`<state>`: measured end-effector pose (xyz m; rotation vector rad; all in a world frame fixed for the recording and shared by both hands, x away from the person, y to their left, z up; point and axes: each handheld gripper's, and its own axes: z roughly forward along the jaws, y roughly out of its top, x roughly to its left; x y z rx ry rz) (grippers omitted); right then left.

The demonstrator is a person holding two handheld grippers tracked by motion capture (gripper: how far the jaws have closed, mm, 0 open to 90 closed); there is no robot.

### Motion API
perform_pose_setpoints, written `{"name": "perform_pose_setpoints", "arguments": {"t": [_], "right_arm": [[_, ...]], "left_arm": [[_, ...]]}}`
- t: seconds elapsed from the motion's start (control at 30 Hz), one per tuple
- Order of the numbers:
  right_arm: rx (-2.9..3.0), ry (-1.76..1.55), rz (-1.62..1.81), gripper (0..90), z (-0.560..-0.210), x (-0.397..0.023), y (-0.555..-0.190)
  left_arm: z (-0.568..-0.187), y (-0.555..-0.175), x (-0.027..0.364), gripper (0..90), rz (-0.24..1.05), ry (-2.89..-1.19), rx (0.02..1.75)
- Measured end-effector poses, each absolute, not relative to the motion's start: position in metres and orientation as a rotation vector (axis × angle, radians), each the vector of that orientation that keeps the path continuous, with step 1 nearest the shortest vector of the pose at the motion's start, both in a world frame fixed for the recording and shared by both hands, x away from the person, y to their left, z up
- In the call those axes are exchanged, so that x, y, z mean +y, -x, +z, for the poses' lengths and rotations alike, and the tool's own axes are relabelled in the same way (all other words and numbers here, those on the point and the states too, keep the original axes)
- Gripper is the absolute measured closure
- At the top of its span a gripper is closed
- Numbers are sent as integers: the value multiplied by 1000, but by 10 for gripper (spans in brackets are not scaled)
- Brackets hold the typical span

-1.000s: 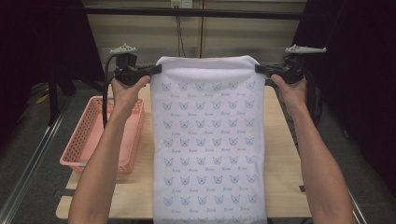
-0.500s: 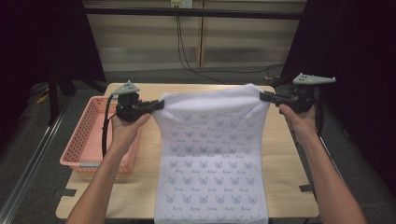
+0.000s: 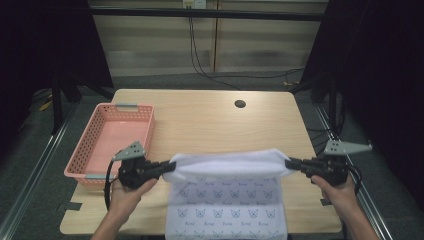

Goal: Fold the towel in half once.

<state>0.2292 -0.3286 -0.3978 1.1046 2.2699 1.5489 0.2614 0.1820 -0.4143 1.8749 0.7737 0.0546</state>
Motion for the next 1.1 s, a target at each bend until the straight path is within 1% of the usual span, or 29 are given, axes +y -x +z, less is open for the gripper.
{"name": "perform_pose_setpoints", "arguments": {"t": [0.07,0.13,0.2,0.37,0.4,0.43,0.47,0.57,0.63,0.77,0.87,0.97,1.1], "right_arm": [[2299,-1153,1558,866,-414,-329,-220],[2374,-1188,1508,866,-434,-324,-211],[2438,-1222,1456,866,-448,-319,-204],[2485,-1271,1428,866,-465,-315,-193],[2497,-1283,1417,866,-467,-314,-193],[2518,-1296,1390,866,-472,-312,-193],[2556,-1296,1322,865,-475,-309,-195],[2570,-1291,1306,866,-476,-307,-199],[2610,-1293,1205,865,-483,-304,-203],[2667,-1277,1100,866,-490,-296,-206],[2668,-1282,1094,867,-491,-295,-206],[2649,-1255,1072,869,-490,-295,-208],[2624,-1259,1082,870,-492,-298,-216]], "left_arm": [[-429,-250,182,867,28,-1942,784],[-441,-245,184,866,-26,-1976,816],[-450,-238,181,865,-23,-2057,838],[-468,-234,177,865,-48,-2088,844],[-474,-234,176,865,-69,-2084,857],[-481,-235,175,865,-91,-2105,873],[-481,-235,175,865,-75,-2114,878],[-476,-235,174,865,-54,-2097,861],[-485,-239,169,865,-52,-2154,875],[-491,-246,167,865,-69,-2194,887],[-491,-245,163,866,-24,-2242,838],[-492,-256,161,868,-51,-2232,878],[-491,-274,153,870,-8,-2239,883]]}}
